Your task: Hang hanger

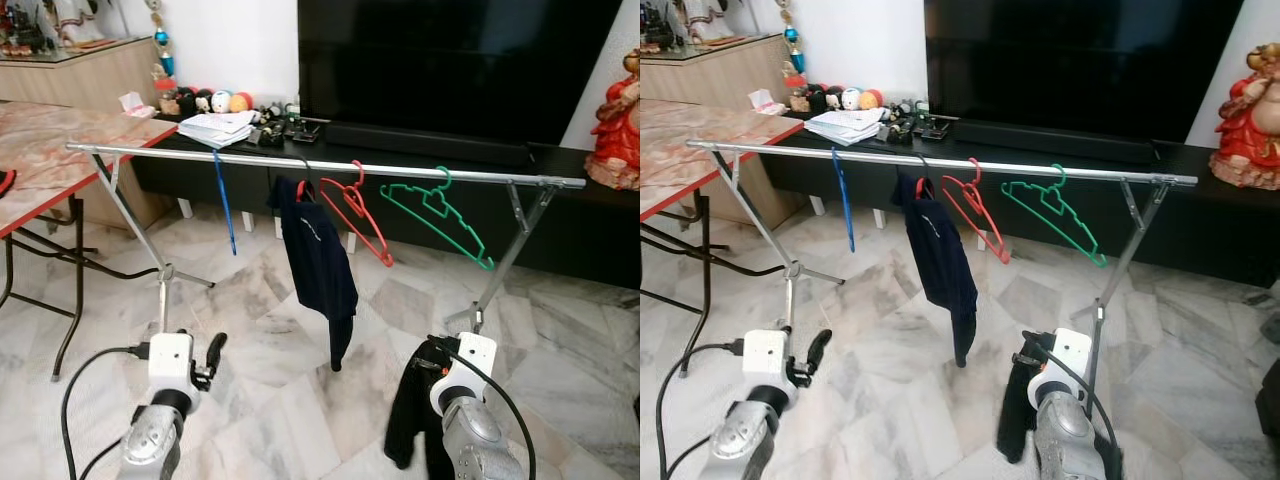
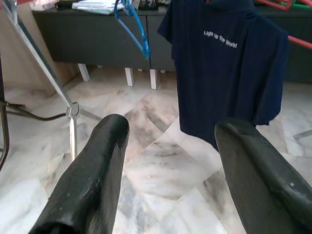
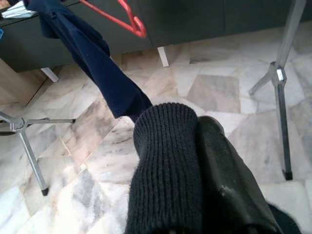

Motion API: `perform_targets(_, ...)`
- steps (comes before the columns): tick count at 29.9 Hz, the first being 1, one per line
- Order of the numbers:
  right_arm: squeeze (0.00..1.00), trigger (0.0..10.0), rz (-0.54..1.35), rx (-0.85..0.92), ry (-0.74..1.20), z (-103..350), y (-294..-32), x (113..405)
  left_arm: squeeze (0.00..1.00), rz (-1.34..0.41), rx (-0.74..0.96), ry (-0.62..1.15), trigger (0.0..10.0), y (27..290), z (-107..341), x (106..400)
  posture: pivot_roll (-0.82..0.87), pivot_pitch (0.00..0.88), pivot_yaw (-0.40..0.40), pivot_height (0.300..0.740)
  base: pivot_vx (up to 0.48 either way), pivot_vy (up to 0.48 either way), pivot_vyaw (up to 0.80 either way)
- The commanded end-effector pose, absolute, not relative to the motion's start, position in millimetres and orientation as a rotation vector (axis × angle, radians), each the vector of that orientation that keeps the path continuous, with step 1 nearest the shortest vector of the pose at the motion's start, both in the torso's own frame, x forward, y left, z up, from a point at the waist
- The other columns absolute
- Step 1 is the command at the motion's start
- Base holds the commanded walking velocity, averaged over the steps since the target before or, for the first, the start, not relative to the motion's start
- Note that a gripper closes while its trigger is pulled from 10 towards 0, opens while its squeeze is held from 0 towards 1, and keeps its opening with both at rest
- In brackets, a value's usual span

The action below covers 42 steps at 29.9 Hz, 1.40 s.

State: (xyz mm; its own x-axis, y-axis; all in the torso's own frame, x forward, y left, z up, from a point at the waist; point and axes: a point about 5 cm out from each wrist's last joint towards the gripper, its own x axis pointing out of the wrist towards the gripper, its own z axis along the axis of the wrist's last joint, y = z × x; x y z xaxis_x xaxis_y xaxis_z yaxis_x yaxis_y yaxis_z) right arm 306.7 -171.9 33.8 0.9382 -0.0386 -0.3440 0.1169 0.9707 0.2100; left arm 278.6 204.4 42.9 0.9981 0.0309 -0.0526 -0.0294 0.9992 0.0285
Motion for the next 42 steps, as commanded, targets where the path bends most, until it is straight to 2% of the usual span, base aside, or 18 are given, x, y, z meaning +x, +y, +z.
perform_targets(1,0.00,10.0,-0.039,0.200,0.293,45,-169,314,0.00,0.032,0.029,0.049,10.0,201,47,281,0.06,0.000,0.025,0.740,0.000,0.330,0.00)
perform_targets(6,0.00,10.0,-0.064,0.189,0.281,49,-180,315,0.00,0.049,0.001,0.041,10.0,196,52,281,0.07,0.000,0.011,0.740,0.000,0.385,0.00)
perform_targets(25,0.00,10.0,-0.062,0.178,0.285,49,-174,319,0.00,0.079,-0.005,0.033,10.0,207,64,281,0.09,0.000,0.015,0.740,0.000,0.471,0.00)
perform_targets(42,0.00,10.0,-0.015,0.152,0.324,42,-169,318,0.00,0.092,-0.112,0.046,10.0,204,64,278,0.08,0.000,0.016,0.740,0.016,0.000,0.00)
